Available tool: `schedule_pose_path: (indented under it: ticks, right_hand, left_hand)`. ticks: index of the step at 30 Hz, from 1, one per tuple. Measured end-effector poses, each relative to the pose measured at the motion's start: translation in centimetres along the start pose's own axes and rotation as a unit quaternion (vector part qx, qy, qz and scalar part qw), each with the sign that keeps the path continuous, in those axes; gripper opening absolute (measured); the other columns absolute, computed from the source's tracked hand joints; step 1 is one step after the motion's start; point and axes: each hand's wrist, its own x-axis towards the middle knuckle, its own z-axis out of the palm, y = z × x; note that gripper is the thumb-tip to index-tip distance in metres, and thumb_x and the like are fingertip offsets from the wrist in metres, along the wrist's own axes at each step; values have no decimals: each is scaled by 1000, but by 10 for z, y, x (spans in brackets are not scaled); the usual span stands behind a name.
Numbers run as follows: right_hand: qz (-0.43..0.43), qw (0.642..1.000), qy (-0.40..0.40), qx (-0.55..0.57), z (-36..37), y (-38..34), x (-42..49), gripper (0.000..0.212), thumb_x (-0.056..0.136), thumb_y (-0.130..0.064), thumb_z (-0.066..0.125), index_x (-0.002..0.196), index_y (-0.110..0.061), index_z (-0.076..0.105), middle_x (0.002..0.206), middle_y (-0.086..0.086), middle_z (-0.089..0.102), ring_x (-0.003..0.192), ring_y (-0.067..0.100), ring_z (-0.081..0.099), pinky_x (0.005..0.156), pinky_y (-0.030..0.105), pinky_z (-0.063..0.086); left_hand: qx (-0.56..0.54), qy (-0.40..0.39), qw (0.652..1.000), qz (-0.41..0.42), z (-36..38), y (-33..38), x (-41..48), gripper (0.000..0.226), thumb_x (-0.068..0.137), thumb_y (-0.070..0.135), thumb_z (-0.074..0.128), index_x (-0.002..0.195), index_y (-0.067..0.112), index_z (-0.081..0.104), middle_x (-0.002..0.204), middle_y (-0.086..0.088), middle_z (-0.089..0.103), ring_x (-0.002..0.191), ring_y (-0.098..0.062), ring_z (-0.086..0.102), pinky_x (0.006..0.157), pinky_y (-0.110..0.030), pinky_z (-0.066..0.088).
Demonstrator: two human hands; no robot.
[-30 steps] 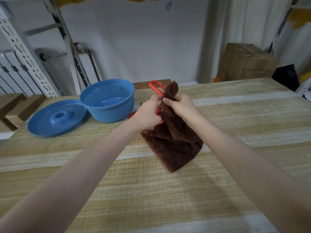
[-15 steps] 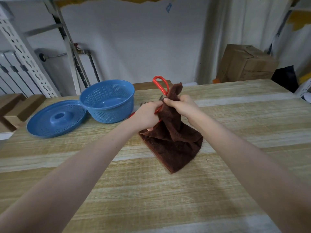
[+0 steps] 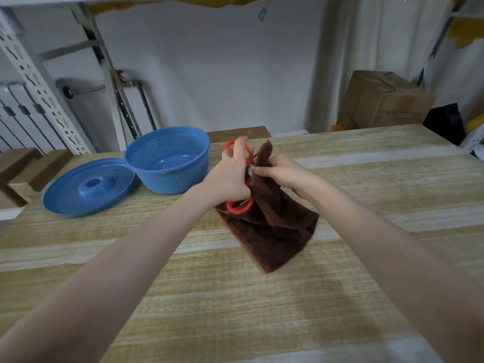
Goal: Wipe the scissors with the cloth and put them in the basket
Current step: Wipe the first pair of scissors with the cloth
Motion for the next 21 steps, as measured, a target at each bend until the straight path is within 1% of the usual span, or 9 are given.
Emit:
schedule_pose_path:
  ticks: [2, 4, 6, 9, 12, 15, 18, 19, 21]
  right_hand:
    - [-11, 1000, -4, -9, 2, 1, -1, 7, 91, -27, 65, 88, -22, 69, 99, 2, 72, 98, 19, 67, 93, 34, 51]
    - [-13, 1000, -2, 16, 1, 1, -2, 6, 90, -28, 66, 88, -23, 69, 99, 1, 72, 97, 18, 67, 95, 36, 51]
    - [-10, 999, -14, 29, 1, 1, -2, 3, 89, -26, 68, 89, -23, 69, 98, 0, 73, 96, 17, 68, 94, 35, 52]
    - [2, 1000, -14, 22, 5, -4, -3, 6, 84, -24, 74, 88, -20, 71, 90, -2, 73, 89, 15, 68, 86, 30, 54]
    - [5, 999, 31, 3, 10, -6, -1, 18, 83, -29, 75, 90, -13, 73, 86, 0, 72, 81, 13, 67, 74, 26, 53]
    - [-18, 996, 74, -36, 15, -9, 0, 23, 89, -30, 67, 81, -9, 69, 78, 2, 67, 74, 17, 64, 64, 28, 47]
    - [-37, 990, 91, -104, 17, -10, 2, 32, 95, -31, 59, 80, -4, 65, 77, 9, 64, 77, 26, 62, 70, 36, 46]
    - [-39, 989, 92, -111, 17, -10, 2, 32, 95, -31, 57, 77, -5, 63, 75, 8, 62, 75, 26, 60, 69, 36, 44]
    - [-39, 993, 88, -62, 15, -7, 3, 30, 97, -26, 55, 83, -2, 66, 79, 10, 65, 78, 25, 61, 70, 34, 44]
  left_hand:
    - [5, -31, 999, -12, -2, -2, 3, 114, 68, 8, 78, 148, 23, -1, 139, -23, 33, 99, -28, 58, 81, -37, 53]
    - [-13, -33, 999, -23, -4, -5, 5, 109, 68, 10, 81, 146, 17, 5, 125, -19, 50, 92, -24, 60, 75, -35, 54]
    - [-68, -47, 996, -23, -5, -5, 3, 90, 73, 4, 75, 141, 15, 15, 104, -15, 60, 77, -22, 66, 67, -39, 58]
    - [-78, -36, 996, -20, -2, -2, -1, 66, 79, 1, 67, 129, 10, 25, 86, -9, 59, 68, -19, 63, 59, -39, 56]
    - [-35, -15, 999, -15, 0, 0, -1, 67, 76, 0, 66, 129, 8, 27, 74, -5, 54, 64, -17, 59, 53, -35, 50]
    - [-26, -25, 999, -23, -2, 2, -2, 67, 70, -3, 63, 127, 9, 29, 75, -8, 58, 65, -19, 60, 55, -39, 53]
    - [-31, -19, 999, -25, -3, 4, -3, 69, 69, -4, 61, 129, 9, 30, 85, -13, 62, 65, -19, 60, 53, -38, 52]
    - [-30, -12, 999, -23, -2, 4, -3, 70, 69, -4, 61, 130, 9, 30, 87, -13, 62, 66, -19, 60, 52, -36, 51]
    - [-32, -1, 999, -17, -2, 5, -3, 71, 70, -2, 62, 132, 10, 30, 92, -13, 63, 69, -21, 63, 52, -36, 52]
